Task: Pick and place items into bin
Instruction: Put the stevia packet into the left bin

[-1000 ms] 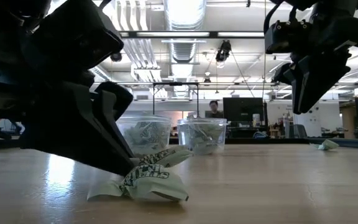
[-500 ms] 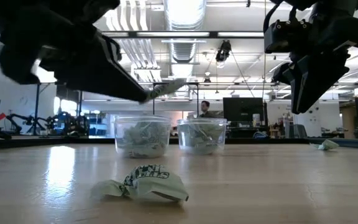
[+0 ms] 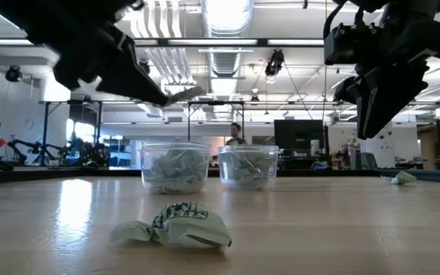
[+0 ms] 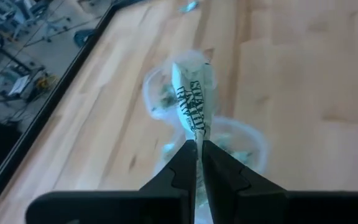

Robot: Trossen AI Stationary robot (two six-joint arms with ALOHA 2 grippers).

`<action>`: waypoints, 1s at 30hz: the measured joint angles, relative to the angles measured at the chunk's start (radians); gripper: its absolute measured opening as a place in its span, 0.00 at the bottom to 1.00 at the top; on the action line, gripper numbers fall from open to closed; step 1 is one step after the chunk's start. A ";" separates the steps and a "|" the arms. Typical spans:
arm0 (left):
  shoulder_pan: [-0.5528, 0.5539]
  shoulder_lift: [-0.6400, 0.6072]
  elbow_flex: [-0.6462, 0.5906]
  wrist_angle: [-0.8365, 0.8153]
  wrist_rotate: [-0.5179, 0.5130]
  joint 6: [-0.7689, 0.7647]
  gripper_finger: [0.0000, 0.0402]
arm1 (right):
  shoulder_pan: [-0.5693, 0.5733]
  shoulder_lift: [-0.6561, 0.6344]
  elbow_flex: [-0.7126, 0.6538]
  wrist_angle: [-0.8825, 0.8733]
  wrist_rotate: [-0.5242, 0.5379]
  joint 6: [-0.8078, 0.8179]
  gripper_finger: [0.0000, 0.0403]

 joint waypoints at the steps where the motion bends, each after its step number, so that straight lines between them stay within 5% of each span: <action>1: 0.011 0.001 -0.002 -0.009 0.001 0.000 0.02 | 0.000 0.000 0.000 0.000 0.000 0.000 0.15; 23: 0.064 0.031 0.000 -0.108 0.084 -0.056 0.02 | 0.000 0.000 -0.002 0.007 -0.001 0.000 0.14; 30: 0.063 0.032 0.002 -0.132 0.098 -0.082 0.14 | 0.000 -0.001 -0.003 0.012 -0.001 0.000 0.14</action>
